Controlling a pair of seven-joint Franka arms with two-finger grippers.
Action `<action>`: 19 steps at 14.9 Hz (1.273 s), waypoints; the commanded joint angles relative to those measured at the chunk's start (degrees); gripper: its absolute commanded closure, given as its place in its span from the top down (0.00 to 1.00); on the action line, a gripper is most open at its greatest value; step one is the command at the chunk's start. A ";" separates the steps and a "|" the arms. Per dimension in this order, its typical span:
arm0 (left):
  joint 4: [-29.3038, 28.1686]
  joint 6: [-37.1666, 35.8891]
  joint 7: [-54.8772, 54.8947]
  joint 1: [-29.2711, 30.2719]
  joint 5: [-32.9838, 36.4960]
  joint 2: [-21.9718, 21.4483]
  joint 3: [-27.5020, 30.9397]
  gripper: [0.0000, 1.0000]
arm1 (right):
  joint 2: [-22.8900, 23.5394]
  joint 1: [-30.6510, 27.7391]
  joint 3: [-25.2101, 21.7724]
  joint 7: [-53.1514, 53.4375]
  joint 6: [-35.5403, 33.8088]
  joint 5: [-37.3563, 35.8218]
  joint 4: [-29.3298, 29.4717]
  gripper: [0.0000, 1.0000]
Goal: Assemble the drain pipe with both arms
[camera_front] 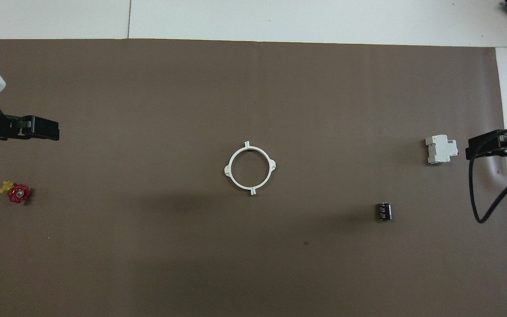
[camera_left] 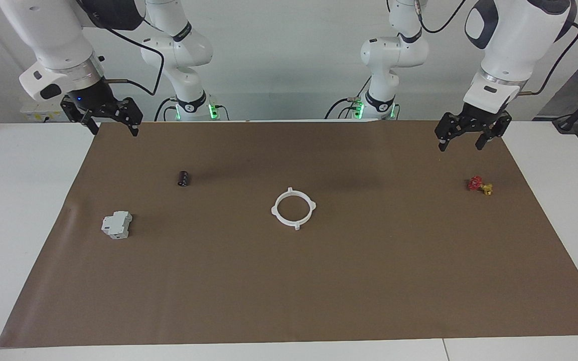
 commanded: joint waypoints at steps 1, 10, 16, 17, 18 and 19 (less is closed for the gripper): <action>0.31 -1.10 0.20 0.26 -0.67 -0.05 0.02 1.00 | -0.90 -0.13 0.24 0.01 1.49 -0.38 -1.31 1.00; 0.13 -0.40 -0.24 0.09 -0.67 -0.14 0.02 1.00 | -0.90 -0.13 0.24 0.01 1.49 -0.38 -1.31 1.00; 0.13 -1.19 -0.15 0.35 -0.67 -0.49 0.19 1.00 | -0.90 -0.13 0.24 0.01 1.49 -0.38 -1.31 1.00; 0.13 -1.19 -0.15 0.27 -0.67 -0.49 0.19 1.00 | -0.99 -0.13 0.24 0.01 1.49 -0.38 -1.31 1.00; 0.13 -1.19 -0.15 0.26 -0.67 -0.49 0.11 1.00 | -0.99 -0.13 0.24 0.01 1.49 -0.29 -1.31 1.00; 0.13 -1.10 -0.24 0.26 -0.67 -0.49 0.11 1.00 | -0.99 -0.13 0.24 -0.08 1.49 -0.29 -1.31 1.00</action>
